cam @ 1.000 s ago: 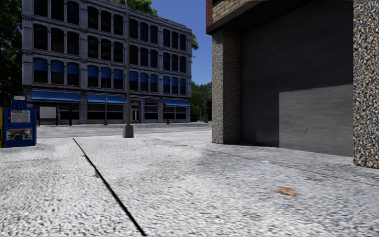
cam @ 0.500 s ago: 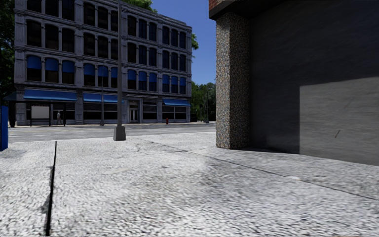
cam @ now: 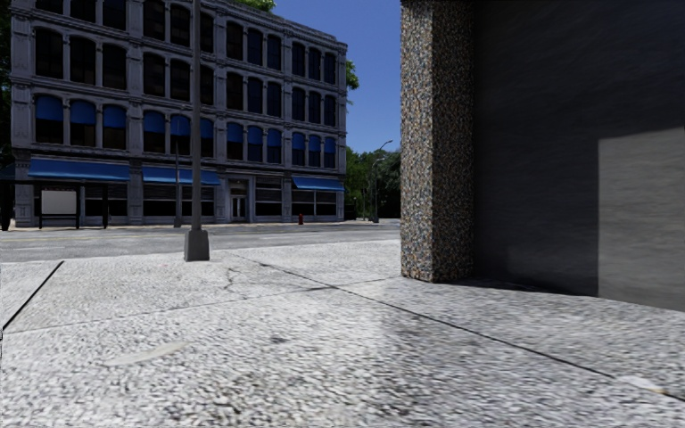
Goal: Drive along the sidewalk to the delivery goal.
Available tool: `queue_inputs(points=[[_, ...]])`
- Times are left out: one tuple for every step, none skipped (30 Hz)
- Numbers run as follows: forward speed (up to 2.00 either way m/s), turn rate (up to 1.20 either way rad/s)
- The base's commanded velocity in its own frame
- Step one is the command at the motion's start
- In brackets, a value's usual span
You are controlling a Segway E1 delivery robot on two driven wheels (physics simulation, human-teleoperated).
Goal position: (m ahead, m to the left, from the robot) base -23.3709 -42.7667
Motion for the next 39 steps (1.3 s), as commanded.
queue_inputs(points=[[1.83, 0.0], [1.83, 0.0], [1.83, 0.0], [1.83, 0.0], [1.83, 0.0], [1.83, 0.09], [1.83, 0.12], [1.83, 0.12], [1.83, 0.13], [1.83, 0.13], [1.83, 0.0], [1.83, 0.0], [1.83, 0.0], [1.83, 0.0], [1.83, 0.0], [1.83, 0.0], [1.83, 0.0], [1.83, 0.0], [1.83, 0.0], [1.83, 0.0], [1.83, 0.0], [1.83, 0.0], [1.83, 0.12], [1.83, 0.12], [1.83, 0.23], [1.83, 0.32], [1.83, 0.32], [1.83, 0.37], [1.83, 0.38], [1.83, 0.38], [1.83, 0.38], [1.83, 0.38], [1.83, 0.38], [1.83, 0.38], [1.83, 0.38], [1.83, 0.38], [1.83, 0.38], [1.83, 0.38], [1.83, 0.38]])
